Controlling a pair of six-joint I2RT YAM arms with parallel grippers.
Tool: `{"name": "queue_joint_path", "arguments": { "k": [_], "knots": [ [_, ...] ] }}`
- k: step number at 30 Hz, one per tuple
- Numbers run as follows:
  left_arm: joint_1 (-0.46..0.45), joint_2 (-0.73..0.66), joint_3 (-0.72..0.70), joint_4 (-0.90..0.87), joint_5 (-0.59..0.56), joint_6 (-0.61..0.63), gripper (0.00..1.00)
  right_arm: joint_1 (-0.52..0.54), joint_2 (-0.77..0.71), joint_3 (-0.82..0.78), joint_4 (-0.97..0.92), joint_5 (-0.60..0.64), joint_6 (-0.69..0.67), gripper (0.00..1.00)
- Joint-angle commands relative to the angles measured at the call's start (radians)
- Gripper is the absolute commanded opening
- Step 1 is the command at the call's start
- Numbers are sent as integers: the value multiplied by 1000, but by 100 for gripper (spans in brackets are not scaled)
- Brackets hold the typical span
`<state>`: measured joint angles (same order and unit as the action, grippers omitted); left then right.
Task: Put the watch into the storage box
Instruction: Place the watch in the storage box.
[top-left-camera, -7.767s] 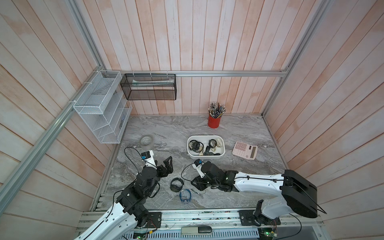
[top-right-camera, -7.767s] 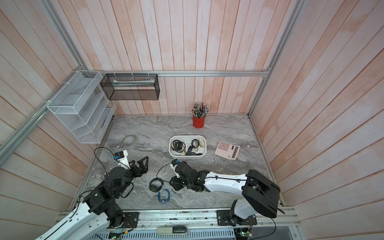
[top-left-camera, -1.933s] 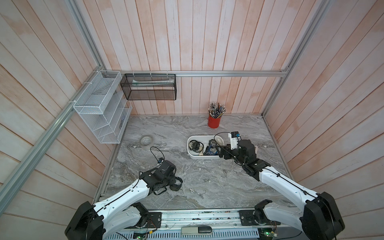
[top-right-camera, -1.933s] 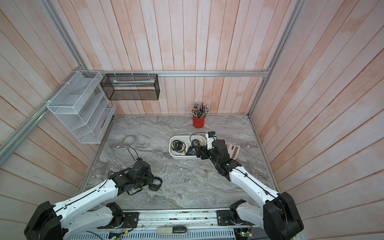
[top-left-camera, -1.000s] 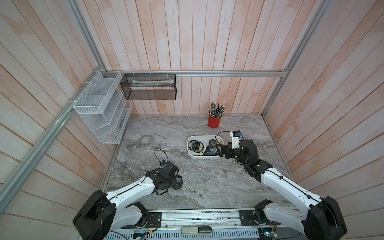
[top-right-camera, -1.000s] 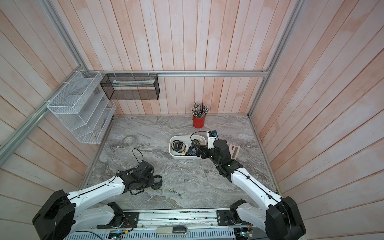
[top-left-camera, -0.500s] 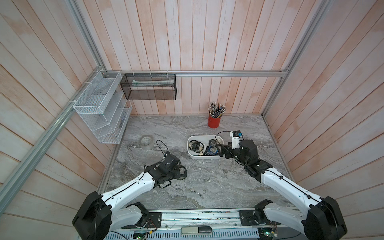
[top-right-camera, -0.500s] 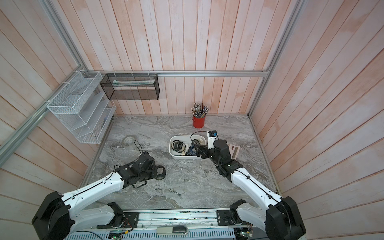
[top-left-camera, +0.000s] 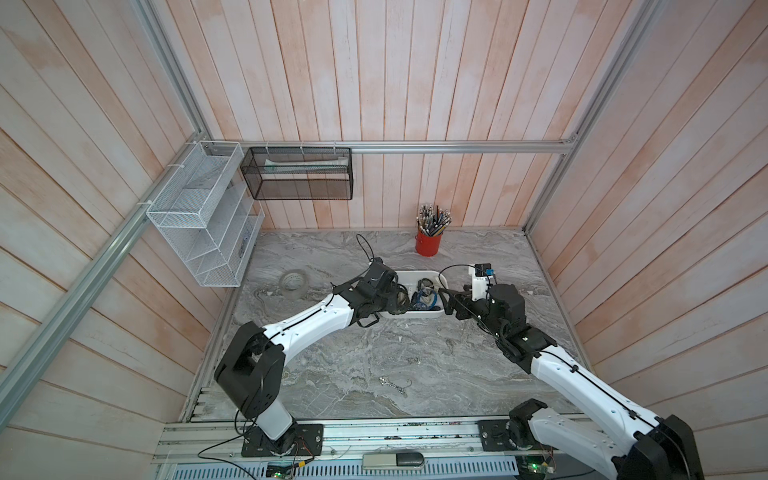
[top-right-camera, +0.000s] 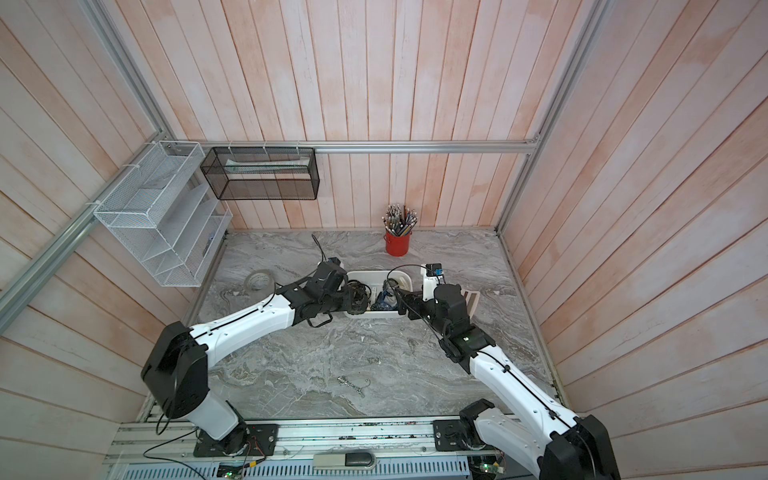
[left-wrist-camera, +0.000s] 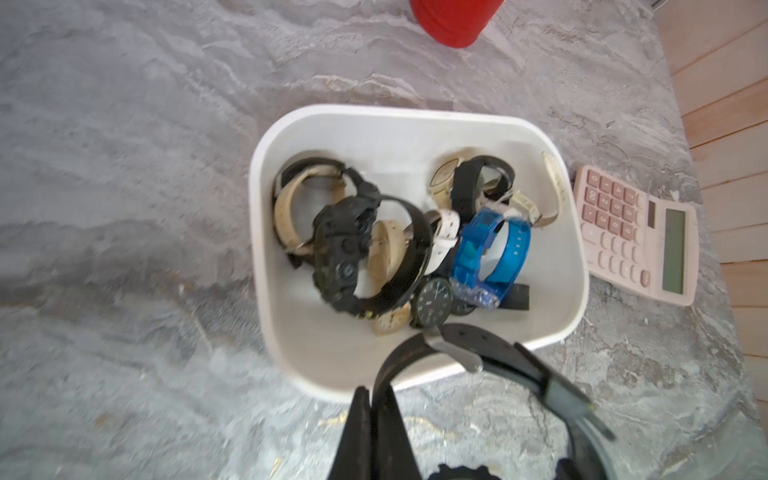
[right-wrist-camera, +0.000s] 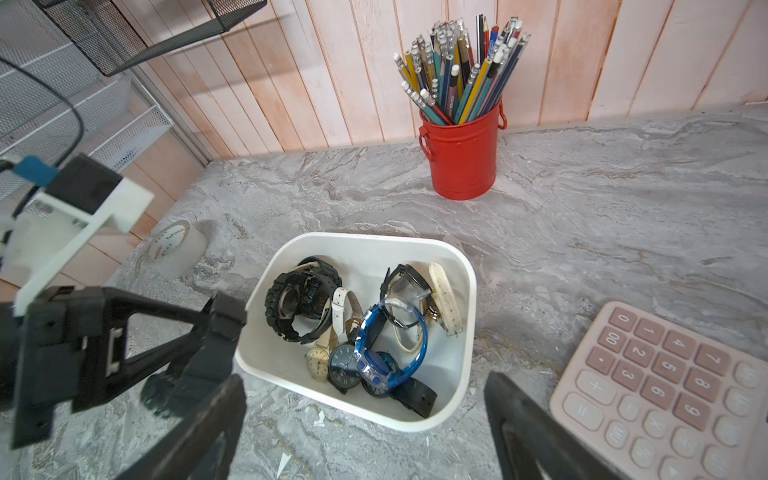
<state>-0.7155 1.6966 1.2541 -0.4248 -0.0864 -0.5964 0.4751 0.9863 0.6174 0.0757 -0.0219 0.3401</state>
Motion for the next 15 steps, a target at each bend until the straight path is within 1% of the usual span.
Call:
{"name": "queue_joint_path", "arguments": {
  "k": [1, 4, 7, 15],
  "knots": [
    [-3, 90, 86, 26, -1, 64, 0, -4, -24, -20, -30, 15, -6, 92],
    [-4, 164, 163, 10, -17, 84, 0, -6, -25, -28, -30, 13, -6, 92],
    [-4, 207, 210, 14, -35, 89, 0, -6, -26, -30, -33, 12, -3, 92],
    [-2, 317, 301, -13, -75, 100, 0, -6, -20, -26, -30, 5, -9, 92]
  ]
}}
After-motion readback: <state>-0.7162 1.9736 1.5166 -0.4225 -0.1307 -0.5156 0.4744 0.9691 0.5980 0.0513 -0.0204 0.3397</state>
